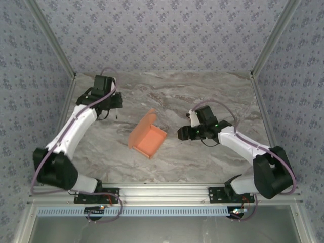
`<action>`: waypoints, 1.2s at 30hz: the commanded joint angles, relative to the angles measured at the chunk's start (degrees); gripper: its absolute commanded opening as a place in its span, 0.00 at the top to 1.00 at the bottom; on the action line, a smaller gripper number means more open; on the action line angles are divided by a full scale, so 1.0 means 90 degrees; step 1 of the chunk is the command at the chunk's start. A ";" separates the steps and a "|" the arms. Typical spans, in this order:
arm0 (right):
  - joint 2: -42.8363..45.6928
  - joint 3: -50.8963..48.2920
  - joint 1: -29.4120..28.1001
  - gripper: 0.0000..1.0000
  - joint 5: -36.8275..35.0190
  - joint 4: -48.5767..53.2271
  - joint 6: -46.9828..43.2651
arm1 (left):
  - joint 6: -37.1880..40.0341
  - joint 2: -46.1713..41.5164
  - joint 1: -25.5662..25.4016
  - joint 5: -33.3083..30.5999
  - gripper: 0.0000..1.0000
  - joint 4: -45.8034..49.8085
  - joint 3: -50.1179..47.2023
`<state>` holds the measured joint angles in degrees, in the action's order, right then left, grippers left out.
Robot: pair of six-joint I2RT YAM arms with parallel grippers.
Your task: Fold the paper box
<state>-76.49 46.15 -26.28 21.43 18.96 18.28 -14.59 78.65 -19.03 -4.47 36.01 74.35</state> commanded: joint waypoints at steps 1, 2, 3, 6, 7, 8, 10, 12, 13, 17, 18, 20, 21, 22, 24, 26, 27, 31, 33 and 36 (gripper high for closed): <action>0.0211 0.0311 0.0267 0.40 0.0057 0.0397 -0.0352 | -0.0110 -0.0467 -0.0738 -0.0052 0.89 0.0636 0.0165; 0.0219 0.0350 0.0349 0.40 0.0083 0.0422 -0.0391 | -0.0192 -0.0541 -0.1032 -0.0147 0.89 0.0702 0.0218; 0.0229 0.0368 0.0437 0.40 0.0114 0.0451 -0.0431 | -0.0252 -0.0592 -0.1408 -0.0231 0.89 0.0749 0.0271; 0.0285 0.0396 0.0724 0.40 0.0191 0.0555 -0.0547 | -0.0445 -0.0435 -0.2416 -0.0375 0.89 0.0815 0.0391; 0.0310 0.0383 0.0851 0.40 0.0223 0.0585 -0.0580 | -0.0478 -0.0310 -0.2749 -0.0429 0.89 0.0829 0.0432; 0.0341 0.0357 0.0958 0.40 0.0258 0.0600 -0.0593 | -0.0491 -0.0167 -0.3006 -0.0506 0.89 0.0852 0.0480; 0.0434 0.0306 0.1208 0.40 0.0355 0.0653 -0.0640 | -0.0389 0.0152 -0.3497 -0.0669 0.89 0.0823 0.0524; 0.0535 0.0252 0.1394 0.40 0.0414 0.0721 -0.0688 | -0.0096 0.0443 -0.3783 -0.0678 0.89 0.0705 0.0464; 0.0596 0.0217 0.1489 0.40 0.0435 0.0752 -0.0720 | 0.0139 0.0572 -0.3865 -0.0680 0.89 0.0645 0.0430; 0.0814 0.0060 0.1733 0.40 0.0548 0.0758 -0.0695 | 0.1030 0.0994 -0.3940 -0.0767 0.90 0.0449 0.0252; 0.0858 0.0029 0.1742 0.40 0.0575 0.0743 -0.0675 | 0.1244 0.1080 -0.3959 -0.0731 0.90 0.0373 0.0205; 0.0934 -0.0041 0.1739 0.40 0.0580 0.0721 -0.0646 | 0.1587 0.1282 -0.3970 -0.0680 0.90 0.0215 0.0102; 0.0954 -0.0072 0.1748 0.40 0.0578 0.0718 -0.0645 | 0.1709 0.1371 -0.3970 -0.0693 0.90 0.0156 0.0077; 0.0978 -0.0107 0.1757 0.40 0.0569 0.0717 -0.0643 | 0.1837 0.1470 -0.3970 -0.0740 0.90 0.0124 0.0024; 0.1013 -0.0147 0.1766 0.40 0.0567 0.0720 -0.0635 | 0.2028 0.1630 -0.3938 -0.0861 0.90 0.0074 -0.0087; 0.1037 -0.0191 0.1777 0.40 0.0557 0.0730 -0.0635 | 0.2143 0.1718 -0.3853 -0.0873 0.90 -0.0038 -0.0253; 0.1042 -0.0206 0.1778 0.40 0.0558 0.0725 -0.0636 | 0.2186 0.1746 -0.3820 -0.0857 0.90 -0.0103 -0.0319; 0.1037 -0.0199 0.1786 0.40 0.0563 0.0708 -0.0635 | 0.2279 0.1914 -0.3726 -0.0818 0.90 -0.0227 -0.0503; 0.1029 -0.0212 0.1796 0.40 0.0566 0.0706 -0.0626 | 0.2285 0.2054 -0.3720 -0.0806 0.90 -0.0230 -0.0528; 0.1023 -0.0214 0.1789 0.40 0.0563 0.0714 -0.0625 | 0.2275 0.2212 -0.3688 -0.0812 0.90 -0.0319 -0.0654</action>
<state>-68.12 44.75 -10.50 25.39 24.27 13.19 4.56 97.34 -52.49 -11.40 34.37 69.65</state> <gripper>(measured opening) 0.596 0.101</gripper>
